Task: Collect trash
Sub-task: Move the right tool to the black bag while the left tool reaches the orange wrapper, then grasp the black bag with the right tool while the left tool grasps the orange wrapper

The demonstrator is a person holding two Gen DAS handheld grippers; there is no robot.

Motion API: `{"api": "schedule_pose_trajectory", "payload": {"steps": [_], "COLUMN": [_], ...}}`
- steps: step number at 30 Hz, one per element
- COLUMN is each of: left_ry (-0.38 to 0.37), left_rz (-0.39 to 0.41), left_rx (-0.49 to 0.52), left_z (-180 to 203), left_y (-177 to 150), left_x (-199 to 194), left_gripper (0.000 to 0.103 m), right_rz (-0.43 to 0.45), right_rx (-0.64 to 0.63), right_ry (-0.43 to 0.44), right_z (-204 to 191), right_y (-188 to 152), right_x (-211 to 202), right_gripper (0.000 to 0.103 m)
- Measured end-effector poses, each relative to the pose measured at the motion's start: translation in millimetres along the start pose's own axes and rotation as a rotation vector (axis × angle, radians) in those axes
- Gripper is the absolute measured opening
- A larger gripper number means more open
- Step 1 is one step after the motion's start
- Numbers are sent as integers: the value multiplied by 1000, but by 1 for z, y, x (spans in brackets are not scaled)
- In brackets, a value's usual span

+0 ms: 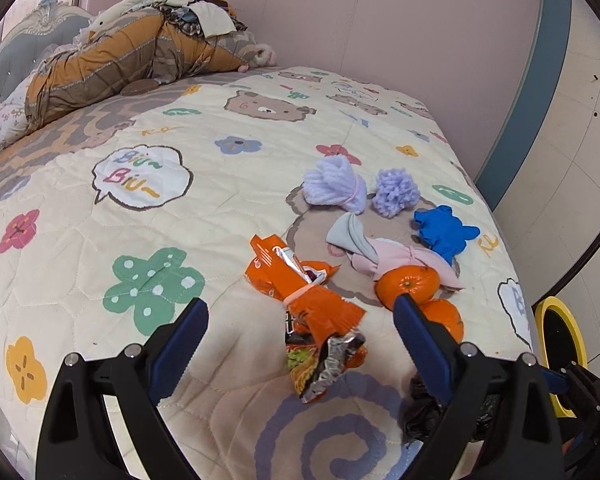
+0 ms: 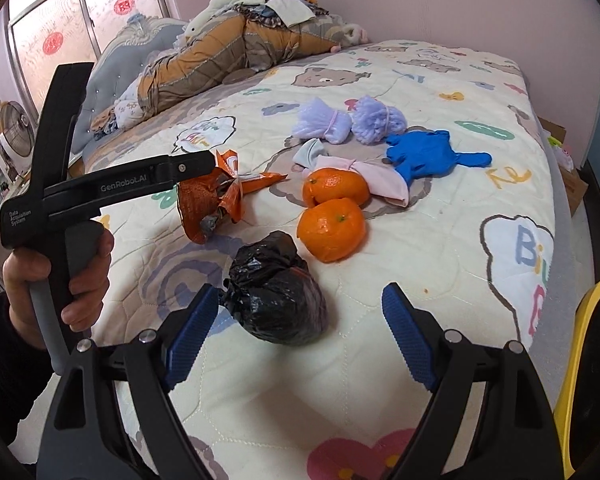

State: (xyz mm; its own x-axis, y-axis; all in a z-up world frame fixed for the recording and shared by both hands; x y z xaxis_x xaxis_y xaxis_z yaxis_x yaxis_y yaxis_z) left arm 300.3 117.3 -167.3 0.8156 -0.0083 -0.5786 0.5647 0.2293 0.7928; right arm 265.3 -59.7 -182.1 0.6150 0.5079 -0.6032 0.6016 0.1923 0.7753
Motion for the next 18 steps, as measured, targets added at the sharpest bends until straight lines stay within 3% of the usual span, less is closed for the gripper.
{"api": "schedule_pose_trajectory", "payload": {"steps": [5, 16, 18], "left_ry": [-11, -28, -43], "left_rz": [-37, -107, -125], "left_rx": [-12, -39, -43], "left_z": [1, 3, 6], "left_y": [-7, -23, -28], "left_x": [16, 44, 48], "left_gripper": [89, 57, 47], "right_rz": [-9, -46, -52], "right_rx": [-36, -67, -51], "right_ry": [-4, 3, 7], "right_z": [-8, -15, -12], "right_y": [-3, -18, -19], "right_x": [16, 49, 51], "right_gripper": [80, 58, 55]}}
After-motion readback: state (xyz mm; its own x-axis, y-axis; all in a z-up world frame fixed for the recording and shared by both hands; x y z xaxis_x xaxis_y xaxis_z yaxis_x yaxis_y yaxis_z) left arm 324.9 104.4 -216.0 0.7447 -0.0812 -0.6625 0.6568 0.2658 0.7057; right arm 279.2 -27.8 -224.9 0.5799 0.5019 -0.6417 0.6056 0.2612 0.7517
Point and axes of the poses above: each gripper's, at about its wrist camera, not at the fingertips, and x roughly the way its jaws point, z to its right, y to its top, the point moved 10 cm from there along x, roughly the way its jaws point, and after that the axes turned 9 degrees about z, right-handed, at the moved point
